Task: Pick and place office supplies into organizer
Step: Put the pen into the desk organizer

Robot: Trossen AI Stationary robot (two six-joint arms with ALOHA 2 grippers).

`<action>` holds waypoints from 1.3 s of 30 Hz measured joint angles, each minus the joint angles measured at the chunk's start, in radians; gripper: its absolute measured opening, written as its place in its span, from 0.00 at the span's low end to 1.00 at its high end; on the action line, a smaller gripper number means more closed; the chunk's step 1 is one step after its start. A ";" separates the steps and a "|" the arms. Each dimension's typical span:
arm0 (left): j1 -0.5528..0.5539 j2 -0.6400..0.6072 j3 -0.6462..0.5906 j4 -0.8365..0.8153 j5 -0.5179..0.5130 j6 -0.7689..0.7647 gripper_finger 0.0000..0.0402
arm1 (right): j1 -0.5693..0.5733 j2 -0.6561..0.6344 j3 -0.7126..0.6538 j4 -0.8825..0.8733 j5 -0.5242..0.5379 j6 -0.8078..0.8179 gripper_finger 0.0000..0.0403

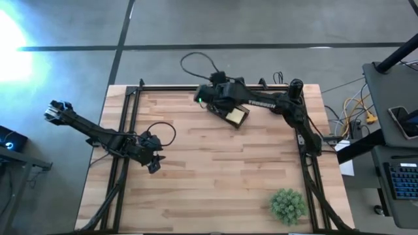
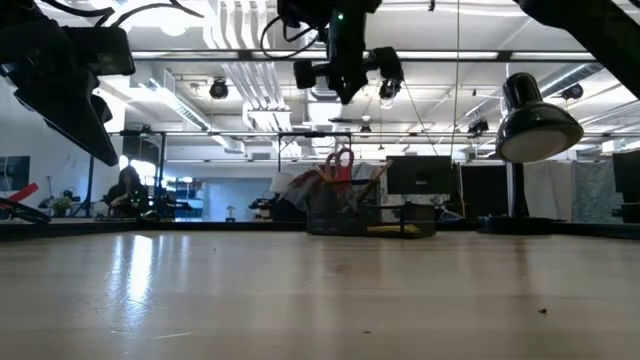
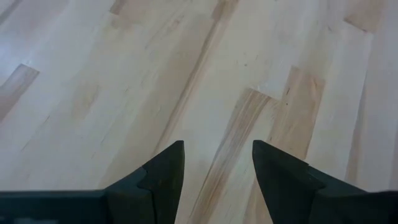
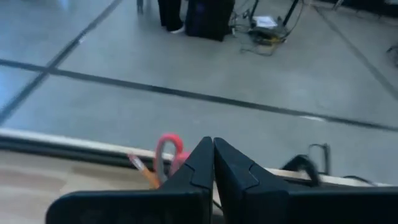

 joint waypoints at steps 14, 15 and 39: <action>0.000 0.000 -0.001 -0.010 -0.024 0.000 0.44 | -0.024 0.008 -0.010 0.039 -0.133 -0.078 0.02; 0.000 0.000 -0.001 -0.010 -0.032 0.003 0.44 | -0.020 0.006 -0.010 0.013 -0.132 -0.069 0.02; 0.160 -0.034 -0.005 -0.096 -0.128 0.011 0.44 | -0.070 -0.115 0.101 -0.155 -0.122 -0.023 0.02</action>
